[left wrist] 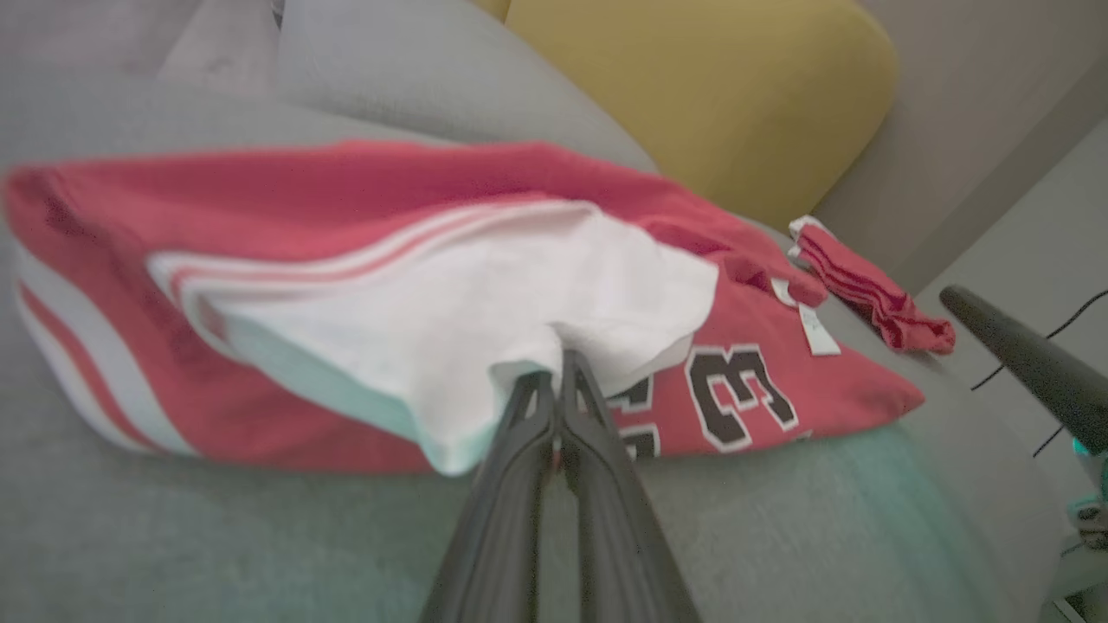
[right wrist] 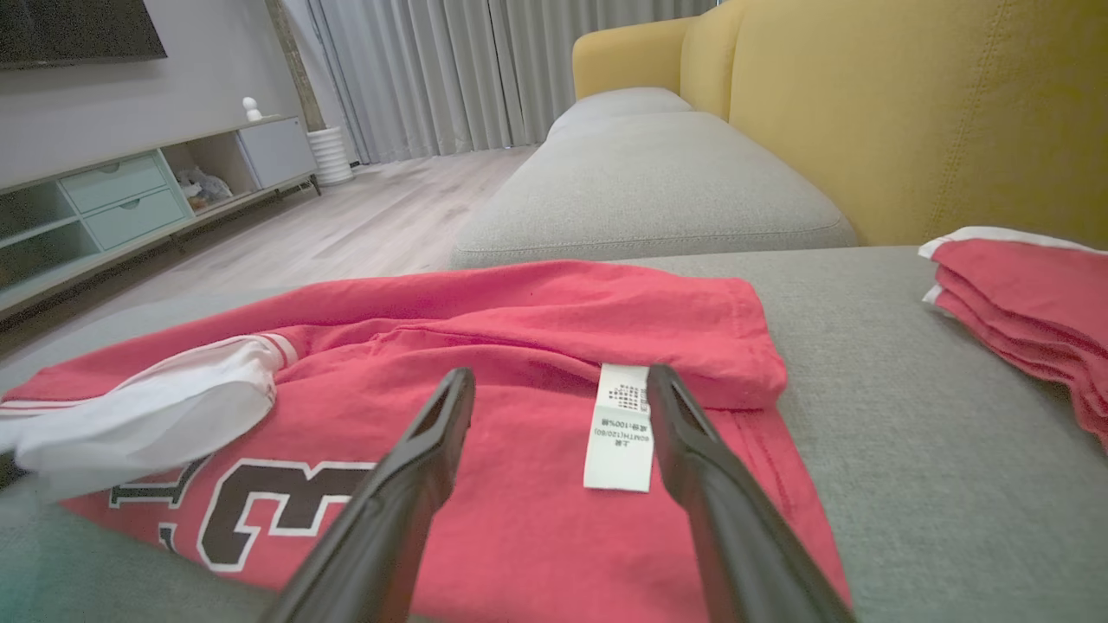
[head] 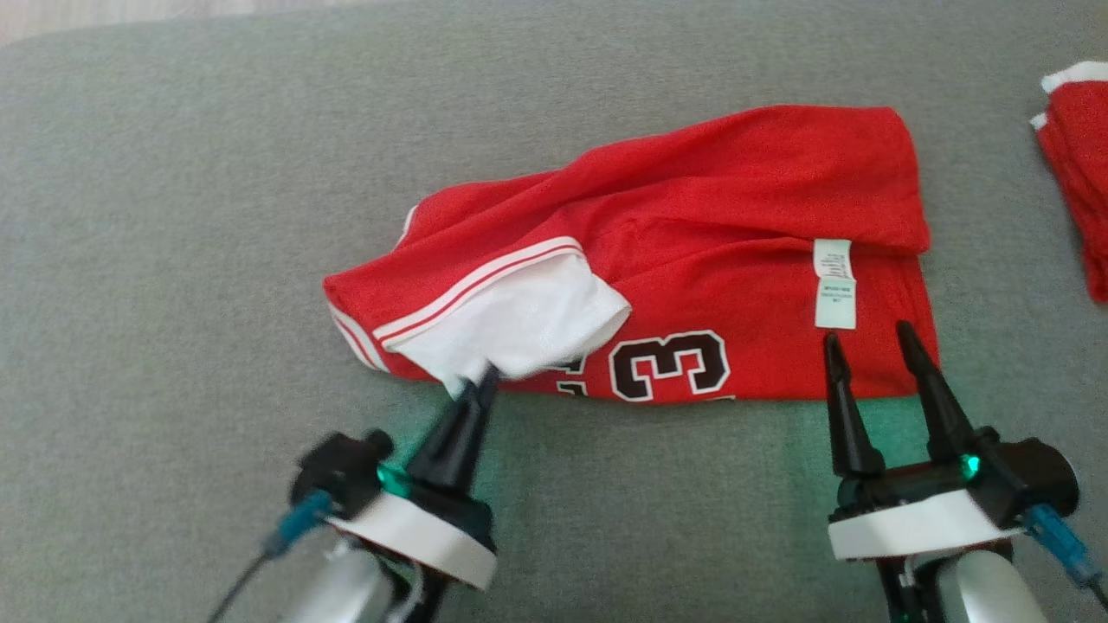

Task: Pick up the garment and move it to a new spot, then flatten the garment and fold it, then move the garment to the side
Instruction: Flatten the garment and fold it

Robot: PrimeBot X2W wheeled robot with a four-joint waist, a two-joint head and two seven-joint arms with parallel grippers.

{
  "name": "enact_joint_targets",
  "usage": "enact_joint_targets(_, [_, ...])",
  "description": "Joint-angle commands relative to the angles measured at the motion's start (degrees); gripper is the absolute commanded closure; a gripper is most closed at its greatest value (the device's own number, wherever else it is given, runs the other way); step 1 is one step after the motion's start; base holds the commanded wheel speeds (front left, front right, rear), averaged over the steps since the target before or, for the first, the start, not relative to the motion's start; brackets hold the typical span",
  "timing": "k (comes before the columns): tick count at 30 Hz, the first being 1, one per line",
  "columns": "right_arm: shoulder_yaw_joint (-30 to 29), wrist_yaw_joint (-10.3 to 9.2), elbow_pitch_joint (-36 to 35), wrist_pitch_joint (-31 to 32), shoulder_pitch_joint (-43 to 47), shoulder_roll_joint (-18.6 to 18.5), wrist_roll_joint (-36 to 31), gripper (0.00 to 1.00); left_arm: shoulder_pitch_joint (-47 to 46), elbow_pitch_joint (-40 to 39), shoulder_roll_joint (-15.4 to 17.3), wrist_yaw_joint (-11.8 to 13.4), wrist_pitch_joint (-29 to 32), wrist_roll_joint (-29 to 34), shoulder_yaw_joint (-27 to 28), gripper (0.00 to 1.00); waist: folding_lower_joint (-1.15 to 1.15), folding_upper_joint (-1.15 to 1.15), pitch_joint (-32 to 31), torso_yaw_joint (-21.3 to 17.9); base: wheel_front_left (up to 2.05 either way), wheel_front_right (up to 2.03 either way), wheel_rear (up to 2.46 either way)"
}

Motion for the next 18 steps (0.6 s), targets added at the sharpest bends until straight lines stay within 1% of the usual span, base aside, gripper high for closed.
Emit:
enact_joint_targets(1, [0.85,0.12,-1.96,-0.22,-1.12,-0.43,0.50,0.00,-2.10,-3.20,1.38,0.52,-0.91,0.00,2.77,1.00,0.00,0.00,0.04,0.79,0.00,0.00,0.00])
enact_joint_targets(5, [-0.62,0.12,-1.20,-0.22,-2.47,-2.33,1.23,0.00,-3.77,-10.09,4.64,1.36,-1.67,0.10,6.43,1.00,0.00,0.00,0.56,2.38,0.00,0.00,0.00])
enact_joint_targets(9, [-2.59,0.12,2.47,-0.22,-4.83,-5.07,1.01,0.00,-6.57,-14.56,7.56,1.90,-1.16,-0.18,9.74,1.00,0.00,0.00,1.32,3.35,0.00,0.00,0.00])
enact_joint_targets(13, [-2.82,0.12,7.86,0.72,-7.43,-7.53,2.00,0.00,-9.13,-16.27,9.73,2.62,-0.72,-0.36,12.50,1.00,0.00,0.00,2.09,3.85,0.00,0.00,0.00])
enact_joint_targets(18, [-0.66,0.12,11.64,2.16,-10.16,-11.11,3.25,0.00,-10.73,-16.50,11.37,3.17,-0.43,-0.44,14.32,1.00,0.00,0.00,2.96,4.04,0.00,0.00,0.00])
